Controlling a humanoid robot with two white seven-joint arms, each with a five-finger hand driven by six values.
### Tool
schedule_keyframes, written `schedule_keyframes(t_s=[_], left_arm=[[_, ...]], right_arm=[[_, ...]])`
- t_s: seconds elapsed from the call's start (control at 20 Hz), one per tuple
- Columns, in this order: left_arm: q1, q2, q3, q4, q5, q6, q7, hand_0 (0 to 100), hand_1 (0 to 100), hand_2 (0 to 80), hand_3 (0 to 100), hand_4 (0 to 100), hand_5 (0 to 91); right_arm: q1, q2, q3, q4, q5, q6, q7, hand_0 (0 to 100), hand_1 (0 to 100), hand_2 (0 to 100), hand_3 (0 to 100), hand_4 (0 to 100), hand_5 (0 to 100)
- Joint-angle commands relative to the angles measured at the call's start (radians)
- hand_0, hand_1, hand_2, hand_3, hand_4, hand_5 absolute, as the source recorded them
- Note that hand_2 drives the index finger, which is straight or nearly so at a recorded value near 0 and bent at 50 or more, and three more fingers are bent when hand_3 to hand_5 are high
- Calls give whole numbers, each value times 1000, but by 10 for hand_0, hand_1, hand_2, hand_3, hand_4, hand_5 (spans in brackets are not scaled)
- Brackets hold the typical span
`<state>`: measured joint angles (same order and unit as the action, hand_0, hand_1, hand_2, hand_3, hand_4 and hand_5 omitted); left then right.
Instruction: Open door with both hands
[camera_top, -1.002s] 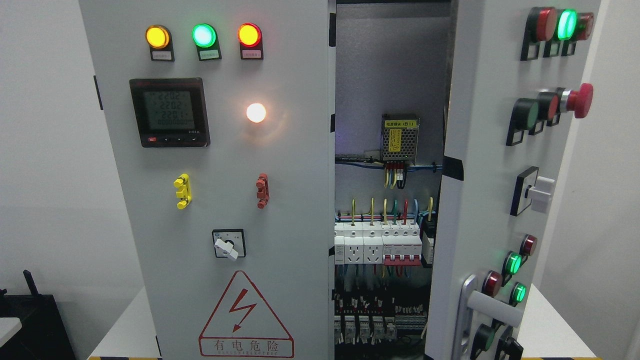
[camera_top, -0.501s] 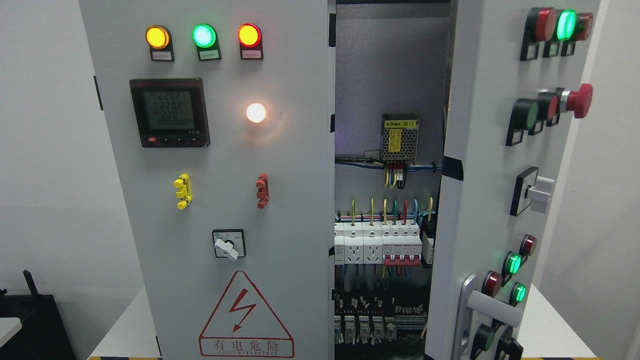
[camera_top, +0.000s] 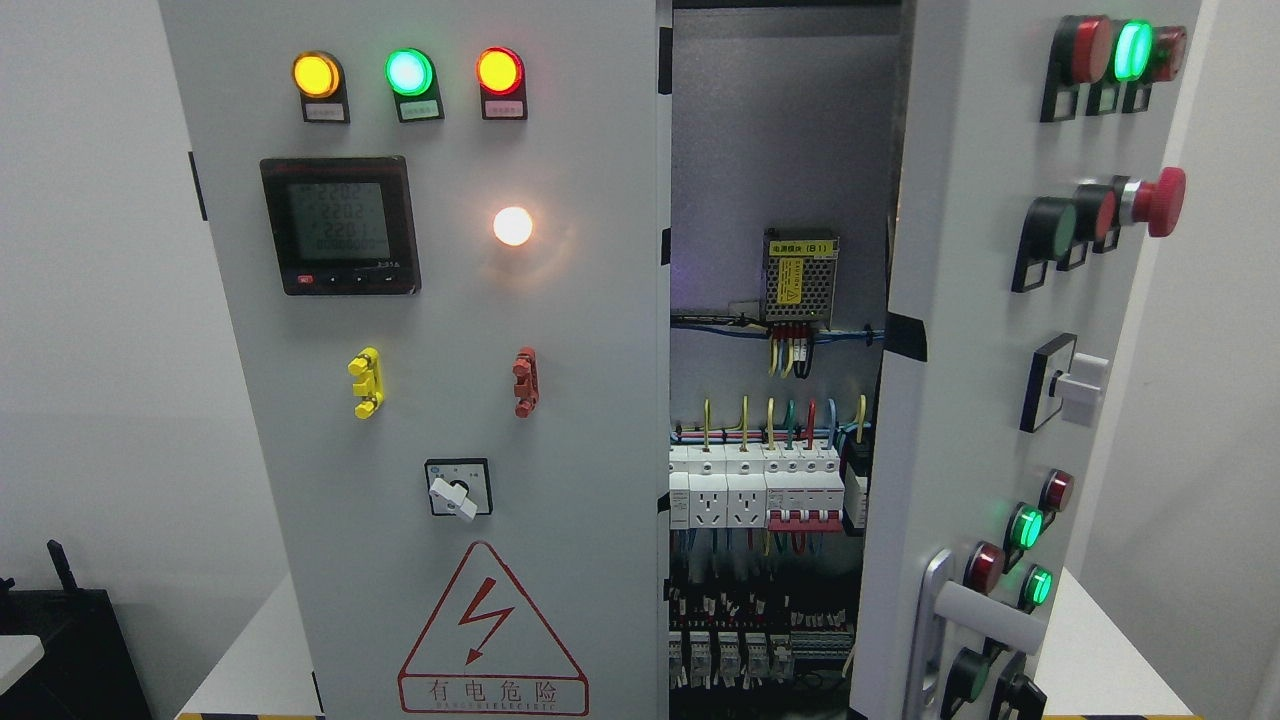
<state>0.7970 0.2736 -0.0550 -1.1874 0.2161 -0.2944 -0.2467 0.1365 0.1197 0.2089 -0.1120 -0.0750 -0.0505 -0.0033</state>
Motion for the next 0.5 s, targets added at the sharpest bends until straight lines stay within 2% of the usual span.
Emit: schedule_keyframes(t_s=[0.0,0.2,0.35,0.45], left_arm=[[122,295,-16,-324,144,-159,3,0,0,0,0,32,0],[198,341,-6,-334,198,-333,3,0,0,0,0,32,0],[238,354,65,-374,271,-364,0,0,0,0,0,31,0],[269,355,130,-411,336,-364,-28,0,0,0,0,31,0]], right_arm=[[0,0,0,0,0,0,0,0,0,0,0,0,0],[0,0,0,0,0,0,0,0,0,0,0,0,0],[0,0,0,0,1,0,0,0,0,0,0,0,0],[0,0,1,0,0,0,0,0,0,0,0,0,0]])
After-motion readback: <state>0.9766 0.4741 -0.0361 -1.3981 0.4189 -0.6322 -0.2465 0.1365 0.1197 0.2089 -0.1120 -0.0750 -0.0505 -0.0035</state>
